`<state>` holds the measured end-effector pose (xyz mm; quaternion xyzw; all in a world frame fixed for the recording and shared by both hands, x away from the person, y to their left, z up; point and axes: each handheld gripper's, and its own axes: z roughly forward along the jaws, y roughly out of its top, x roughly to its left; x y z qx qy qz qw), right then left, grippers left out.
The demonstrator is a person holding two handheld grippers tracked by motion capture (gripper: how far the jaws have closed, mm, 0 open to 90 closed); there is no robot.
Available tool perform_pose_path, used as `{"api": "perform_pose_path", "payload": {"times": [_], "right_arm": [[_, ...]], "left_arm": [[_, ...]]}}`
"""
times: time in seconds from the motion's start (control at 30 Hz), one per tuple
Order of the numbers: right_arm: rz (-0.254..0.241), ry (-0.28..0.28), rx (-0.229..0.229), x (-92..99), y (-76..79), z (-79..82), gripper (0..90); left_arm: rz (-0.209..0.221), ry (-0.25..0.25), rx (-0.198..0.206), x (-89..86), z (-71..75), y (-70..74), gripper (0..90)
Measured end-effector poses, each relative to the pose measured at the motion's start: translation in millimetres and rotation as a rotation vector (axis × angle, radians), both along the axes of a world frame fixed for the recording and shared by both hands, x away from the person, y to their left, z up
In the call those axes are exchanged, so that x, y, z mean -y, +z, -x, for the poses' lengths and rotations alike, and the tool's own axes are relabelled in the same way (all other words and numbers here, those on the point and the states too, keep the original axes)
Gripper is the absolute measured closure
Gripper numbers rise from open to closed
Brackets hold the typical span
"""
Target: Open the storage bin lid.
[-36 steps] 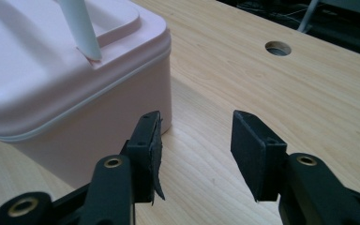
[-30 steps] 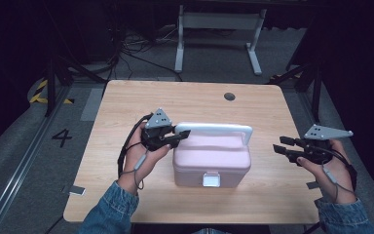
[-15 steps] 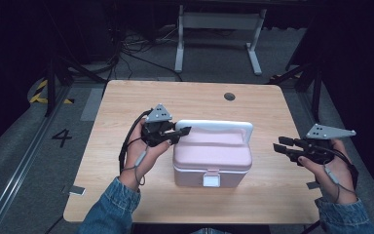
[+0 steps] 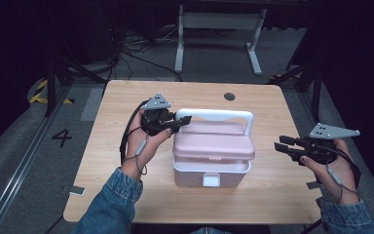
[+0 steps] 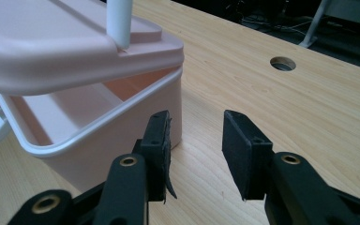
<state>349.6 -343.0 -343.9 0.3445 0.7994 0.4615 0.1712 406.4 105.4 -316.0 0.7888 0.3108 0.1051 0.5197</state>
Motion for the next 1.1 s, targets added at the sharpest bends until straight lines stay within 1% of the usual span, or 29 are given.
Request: {"api": "perform_pose_path", "payload": {"times": [0.03,0.07,0.1,0.17,0.2,0.27,0.33,0.37,0.4,0.47,0.5,0.57,0.63,0.73,0.83,0.87,0.9,0.93,1.0,1.03,1.07,1.1], "right_arm": [[-0.005,0.004,0.002,-0.5,0.5,0.5,63.3],[-0.004,0.007,0.008,-0.8,1.1,0.8,63.4],[-0.004,0.009,0.013,-1.6,1.8,1.4,63.5],[-0.005,0.004,0.02,-2.5,2.9,2.6,64.1],[-0.004,-0.003,0.022,-2.7,3.8,3.3,64.9],[-0.005,-0.009,0.027,-2.9,5.3,4.6,66.6],[-0.007,-0.01,0.034,-3.0,7.0,6.0,68.4],[-0.014,-0.013,0.039,-3.5,7.9,6.9,70.2],[-0.019,-0.014,0.045,-4.3,9.2,8.2,71.0],[-0.02,-0.025,0.063,-6.0,11.0,10.1,72.7],[-0.018,-0.027,0.073,-7.1,12.0,11.0,73.7],[-0.024,-0.026,0.081,-9.0,13.5,12.7,75.1],[-0.031,-0.024,0.088,-11.3,14.4,14.3,77.4],[-0.036,-0.007,0.095,-16.3,15.2,16.5,80.2],[-0.039,0.016,0.096,-24.0,15.4,18.5,83.4],[-0.039,0.016,0.096,-24.0,15.4,18.5,83.4],[-0.042,0.03,0.095,-27.6,15.3,19.2,85.0],[-0.041,0.058,0.09,-34.1,14.8,20.1,87.6],[-0.041,0.066,0.091,-36.5,14.5,20.4,88.7],[-0.042,0.087,0.1,-43.7,13.2,20.8,90.0],[-0.042,0.087,0.1,-43.7,13.2,20.8,90.0],[-0.051,0.109,0.116,-52.9,11.7,20.9,90.0]], "left_arm": [[-0.004,-0.002,0.0,0.1,-1.3,1.3,72.6],[-0.002,-0.003,-0.006,0.0,-2.8,2.5,72.5],[0.004,-0.003,-0.002,0.1,-4.4,2.7,72.6],[0.013,-0.019,-0.026,-1.3,-8.1,4.2,72.5],[0.025,-0.024,-0.042,-1.7,-9.5,4.7,72.5],[0.032,-0.027,-0.051,-1.9,-12.4,5.9,72.5],[0.022,-0.028,-0.055,-2.1,-14.6,7.8,72.5],[0.029,-0.025,-0.054,-1.7,-16.5,8.4,72.4],[0.028,-0.027,-0.062,-1.8,-17.9,9.3,72.4],[0.032,-0.025,-0.067,-2.4,-21.6,10.1,72.2],[0.043,-0.025,-0.067,-2.4,-23.0,9.7,72.1],[0.054,-0.027,-0.084,-3.7,-26.1,9.9,72.0],[0.075,-0.027,-0.089,-3.9,-30.0,9.6,72.0],[0.074,-0.014,-0.083,-4.3,-33.2,10.9,71.5],[0.074,-0.01,-0.084,-3.3,-34.4,11.9,71.2],[0.074,-0.01,-0.084,-3.3,-34.4,11.9,71.2],[0.072,-0.006,-0.093,-3.2,-34.3,12.3,71.2],[0.078,-0.006,-0.091,-3.1,-35.5,12.2,71.1],[0.081,-0.006,-0.087,-3.2,-36.6,12.1,71.1],[0.082,-0.002,-0.088,-3.0,-37.3,12.2,71.0],[0.082,-0.002,-0.088,-3.0,-37.3,12.2,70.9],[0.081,-0.003,-0.087,-3.0,-37.4,12.2,70.9]]}}
